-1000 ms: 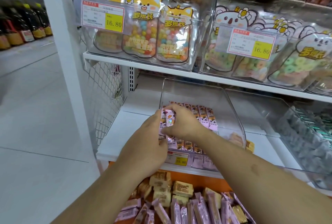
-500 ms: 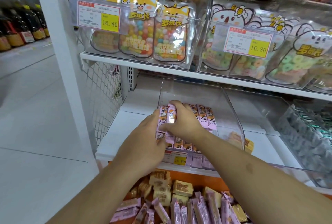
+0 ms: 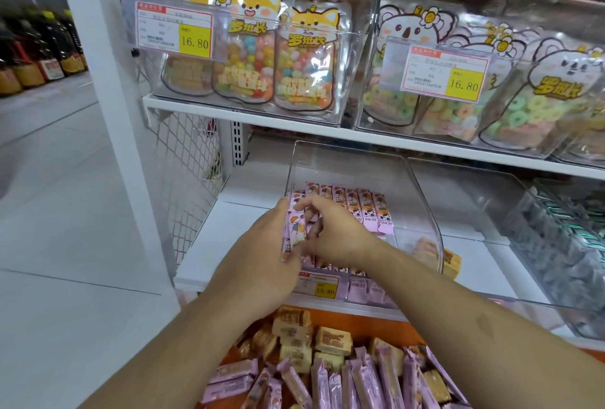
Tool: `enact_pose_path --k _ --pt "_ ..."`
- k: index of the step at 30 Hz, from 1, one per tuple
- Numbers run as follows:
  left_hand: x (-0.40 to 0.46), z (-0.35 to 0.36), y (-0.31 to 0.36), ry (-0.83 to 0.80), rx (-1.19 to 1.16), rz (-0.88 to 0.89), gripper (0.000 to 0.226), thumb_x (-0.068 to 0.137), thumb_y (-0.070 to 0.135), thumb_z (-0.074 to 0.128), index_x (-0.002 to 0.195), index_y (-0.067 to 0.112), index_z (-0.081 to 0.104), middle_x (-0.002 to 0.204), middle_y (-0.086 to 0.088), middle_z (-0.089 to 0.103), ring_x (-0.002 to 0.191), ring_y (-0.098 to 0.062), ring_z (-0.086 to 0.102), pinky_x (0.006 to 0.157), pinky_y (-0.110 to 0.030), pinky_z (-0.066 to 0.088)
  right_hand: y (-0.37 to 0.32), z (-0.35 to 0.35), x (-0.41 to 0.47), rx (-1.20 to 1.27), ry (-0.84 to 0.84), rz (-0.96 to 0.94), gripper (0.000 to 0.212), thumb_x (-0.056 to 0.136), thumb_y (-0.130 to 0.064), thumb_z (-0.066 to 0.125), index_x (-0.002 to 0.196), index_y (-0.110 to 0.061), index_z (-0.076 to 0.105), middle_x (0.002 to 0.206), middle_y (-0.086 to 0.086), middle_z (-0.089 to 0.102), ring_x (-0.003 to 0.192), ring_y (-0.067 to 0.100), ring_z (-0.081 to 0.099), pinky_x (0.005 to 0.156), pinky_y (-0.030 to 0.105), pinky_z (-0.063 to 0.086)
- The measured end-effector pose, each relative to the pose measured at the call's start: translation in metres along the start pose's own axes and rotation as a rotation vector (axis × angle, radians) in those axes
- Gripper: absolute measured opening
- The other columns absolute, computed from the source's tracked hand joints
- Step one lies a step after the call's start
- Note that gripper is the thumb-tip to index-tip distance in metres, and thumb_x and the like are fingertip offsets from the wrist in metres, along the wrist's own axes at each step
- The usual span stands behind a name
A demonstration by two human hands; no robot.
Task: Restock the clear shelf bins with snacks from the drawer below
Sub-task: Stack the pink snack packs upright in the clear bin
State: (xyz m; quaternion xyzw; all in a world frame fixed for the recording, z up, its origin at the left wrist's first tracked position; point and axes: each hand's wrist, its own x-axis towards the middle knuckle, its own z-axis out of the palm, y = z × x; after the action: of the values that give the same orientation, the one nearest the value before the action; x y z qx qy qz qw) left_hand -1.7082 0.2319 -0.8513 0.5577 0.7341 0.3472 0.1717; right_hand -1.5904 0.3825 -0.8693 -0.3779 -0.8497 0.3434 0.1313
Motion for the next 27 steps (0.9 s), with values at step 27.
enact_pose_path --k 27 --pt "-0.001 0.0 0.001 -0.016 -0.03 -0.021 0.081 0.1 0.027 0.063 0.162 0.042 0.013 0.154 0.015 0.046 0.113 -0.003 0.053 0.077 -0.009 0.036 -0.001 0.006 0.009 0.01 0.081 0.061 0.066 0.076 -0.027 0.093 0.132 -0.028 0.059 0.109 -0.01 0.06 0.092 0.011 0.065 0.078 0.031 0.06"
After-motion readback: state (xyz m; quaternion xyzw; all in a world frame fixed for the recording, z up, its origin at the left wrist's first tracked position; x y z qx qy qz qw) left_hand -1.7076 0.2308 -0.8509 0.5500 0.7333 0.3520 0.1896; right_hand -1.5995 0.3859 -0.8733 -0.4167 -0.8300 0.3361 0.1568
